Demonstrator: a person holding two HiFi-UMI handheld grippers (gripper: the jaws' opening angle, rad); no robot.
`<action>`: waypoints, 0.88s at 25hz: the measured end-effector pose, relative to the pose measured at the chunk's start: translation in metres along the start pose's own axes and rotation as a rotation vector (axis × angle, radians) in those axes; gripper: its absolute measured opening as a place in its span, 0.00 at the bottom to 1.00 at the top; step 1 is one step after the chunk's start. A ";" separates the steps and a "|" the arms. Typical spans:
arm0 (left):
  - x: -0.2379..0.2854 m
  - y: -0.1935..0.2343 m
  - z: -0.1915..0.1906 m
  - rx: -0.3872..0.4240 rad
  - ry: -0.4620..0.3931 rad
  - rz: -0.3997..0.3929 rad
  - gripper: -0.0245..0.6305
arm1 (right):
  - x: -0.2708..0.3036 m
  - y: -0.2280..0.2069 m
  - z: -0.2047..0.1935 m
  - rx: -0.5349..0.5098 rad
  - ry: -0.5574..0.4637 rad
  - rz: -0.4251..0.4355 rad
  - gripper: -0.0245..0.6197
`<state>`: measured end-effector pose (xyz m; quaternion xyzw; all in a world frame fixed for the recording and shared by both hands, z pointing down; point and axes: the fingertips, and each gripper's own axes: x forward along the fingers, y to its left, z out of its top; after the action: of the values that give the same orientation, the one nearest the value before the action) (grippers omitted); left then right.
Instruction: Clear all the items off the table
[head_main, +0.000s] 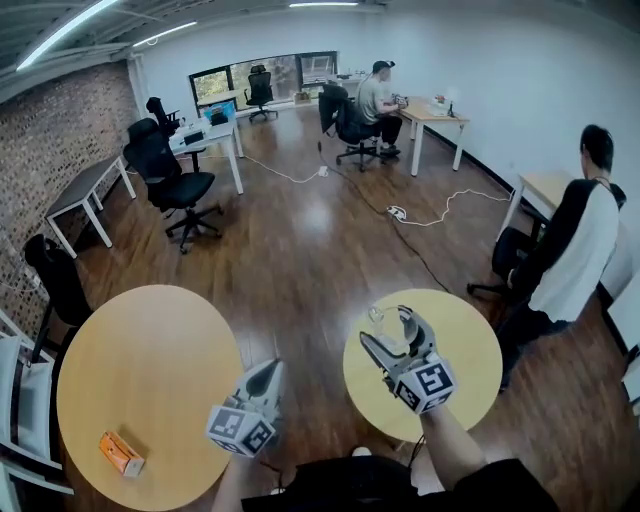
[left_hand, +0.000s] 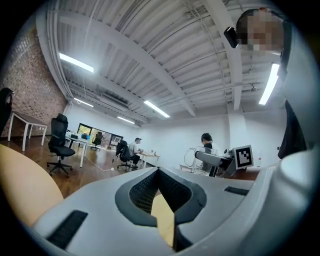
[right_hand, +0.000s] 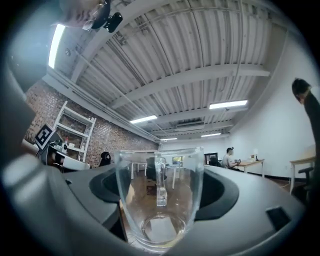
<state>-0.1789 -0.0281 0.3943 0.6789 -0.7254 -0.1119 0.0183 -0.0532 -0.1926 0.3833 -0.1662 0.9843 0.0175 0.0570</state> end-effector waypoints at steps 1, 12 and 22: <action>0.011 -0.007 -0.003 0.003 0.004 -0.008 0.04 | -0.006 -0.015 -0.002 0.004 0.001 -0.016 0.67; 0.140 -0.086 -0.028 -0.025 0.032 -0.184 0.04 | -0.079 -0.147 0.002 -0.007 -0.003 -0.233 0.67; 0.204 -0.130 -0.099 -0.083 0.188 -0.401 0.04 | -0.172 -0.233 -0.049 0.003 0.099 -0.582 0.67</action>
<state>-0.0496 -0.2501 0.4407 0.8155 -0.5660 -0.0791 0.0913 0.1801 -0.3593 0.4488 -0.4419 0.8970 -0.0090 0.0117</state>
